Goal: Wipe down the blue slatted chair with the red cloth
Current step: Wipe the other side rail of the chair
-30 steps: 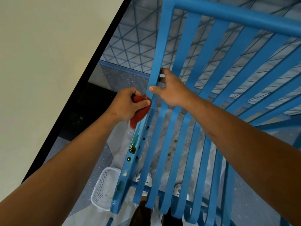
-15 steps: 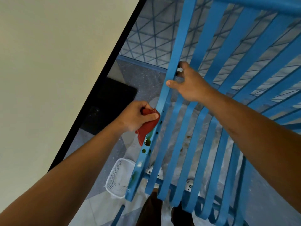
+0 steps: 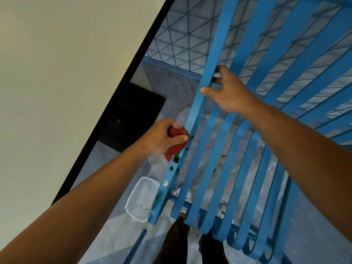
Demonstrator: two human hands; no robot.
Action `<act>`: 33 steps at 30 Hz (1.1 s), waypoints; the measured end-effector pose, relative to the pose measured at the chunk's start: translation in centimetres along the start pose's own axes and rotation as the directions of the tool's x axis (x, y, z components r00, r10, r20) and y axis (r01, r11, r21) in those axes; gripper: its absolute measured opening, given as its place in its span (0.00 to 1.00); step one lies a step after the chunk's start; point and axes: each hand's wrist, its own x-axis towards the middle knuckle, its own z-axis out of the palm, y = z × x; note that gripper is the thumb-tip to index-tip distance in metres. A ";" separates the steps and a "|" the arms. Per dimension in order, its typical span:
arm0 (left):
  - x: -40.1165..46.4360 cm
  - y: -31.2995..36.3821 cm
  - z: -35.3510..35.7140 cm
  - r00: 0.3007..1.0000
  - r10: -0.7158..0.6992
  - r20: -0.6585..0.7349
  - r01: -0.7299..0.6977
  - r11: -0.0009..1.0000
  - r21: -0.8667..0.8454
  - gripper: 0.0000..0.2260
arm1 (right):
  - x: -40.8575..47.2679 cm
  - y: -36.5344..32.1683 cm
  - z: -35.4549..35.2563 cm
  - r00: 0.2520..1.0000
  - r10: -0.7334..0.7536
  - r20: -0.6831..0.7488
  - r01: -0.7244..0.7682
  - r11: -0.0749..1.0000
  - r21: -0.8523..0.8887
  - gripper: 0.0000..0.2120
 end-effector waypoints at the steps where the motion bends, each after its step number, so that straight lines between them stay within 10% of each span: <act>1: -0.6 -0.4 0.0 1.000 -0.011 0.023 0.011 1.000 0.013 0.09 | 0.1 0.0 0.0 1.000 -0.003 -0.002 0.003 1.000 -0.002 0.31; 26: -1.6 -1.0 -0.3 0.996 -0.043 0.075 0.024 0.973 0.231 0.11 | -0.8 -0.9 -0.1 0.998 0.050 0.026 -0.053 0.990 0.130 0.28; 33: 1.3 1.7 -0.2 0.992 0.062 -0.109 -0.041 0.981 0.187 0.13 | -0.5 -0.5 0.3 0.998 0.052 0.027 -0.056 0.986 0.156 0.28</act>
